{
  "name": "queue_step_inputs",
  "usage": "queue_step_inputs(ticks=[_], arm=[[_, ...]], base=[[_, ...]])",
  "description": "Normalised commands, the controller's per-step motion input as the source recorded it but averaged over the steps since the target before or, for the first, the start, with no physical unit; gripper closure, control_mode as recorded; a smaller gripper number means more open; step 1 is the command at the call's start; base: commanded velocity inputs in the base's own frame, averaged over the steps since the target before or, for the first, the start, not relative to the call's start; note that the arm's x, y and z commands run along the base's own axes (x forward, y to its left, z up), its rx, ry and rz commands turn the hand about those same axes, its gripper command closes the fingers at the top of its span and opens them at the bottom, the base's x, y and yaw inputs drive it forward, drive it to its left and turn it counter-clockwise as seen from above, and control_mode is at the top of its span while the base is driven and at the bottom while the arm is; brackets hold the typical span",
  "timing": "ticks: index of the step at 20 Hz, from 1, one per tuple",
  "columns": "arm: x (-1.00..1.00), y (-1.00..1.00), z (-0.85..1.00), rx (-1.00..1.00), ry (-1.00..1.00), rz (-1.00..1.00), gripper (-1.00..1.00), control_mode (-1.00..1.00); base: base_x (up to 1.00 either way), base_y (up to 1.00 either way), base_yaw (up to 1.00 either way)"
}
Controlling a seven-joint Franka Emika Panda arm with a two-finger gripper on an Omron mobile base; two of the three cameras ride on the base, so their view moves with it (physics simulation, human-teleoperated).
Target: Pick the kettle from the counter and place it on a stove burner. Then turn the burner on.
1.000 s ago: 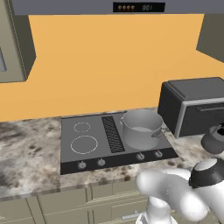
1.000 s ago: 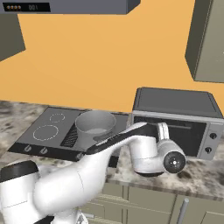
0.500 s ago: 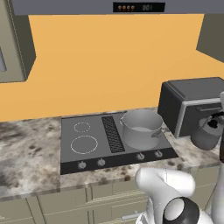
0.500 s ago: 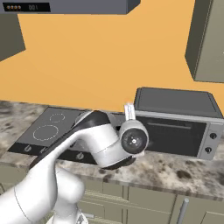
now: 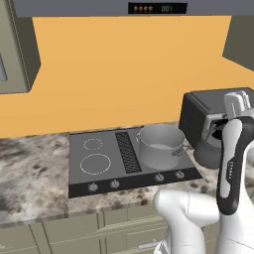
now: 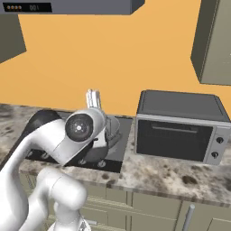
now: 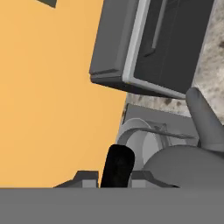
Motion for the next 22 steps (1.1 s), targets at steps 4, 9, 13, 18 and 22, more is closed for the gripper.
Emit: queue_step_inputs(ticks=[4,9,13,18,22], arm=[[0.0,1.0,0.33,0.0,0.0,0.0,1.0,-1.0],[0.25,1.0,0.07,-0.01,-0.01,0.0,1.0,-1.0],[0.55,1.0,-0.01,0.0,0.0,-0.01,1.0,-1.0],[0.59,1.0,-0.14,0.01,0.01,0.0,1.0,-1.0],[0.52,1.0,-0.33,0.05,0.01,0.0,1.0,-1.0]], base=[[0.0,0.0,0.0],[0.0,0.0,0.0],[0.0,0.0,0.0],[0.0,0.0,0.0],[0.0,0.0,0.0]])
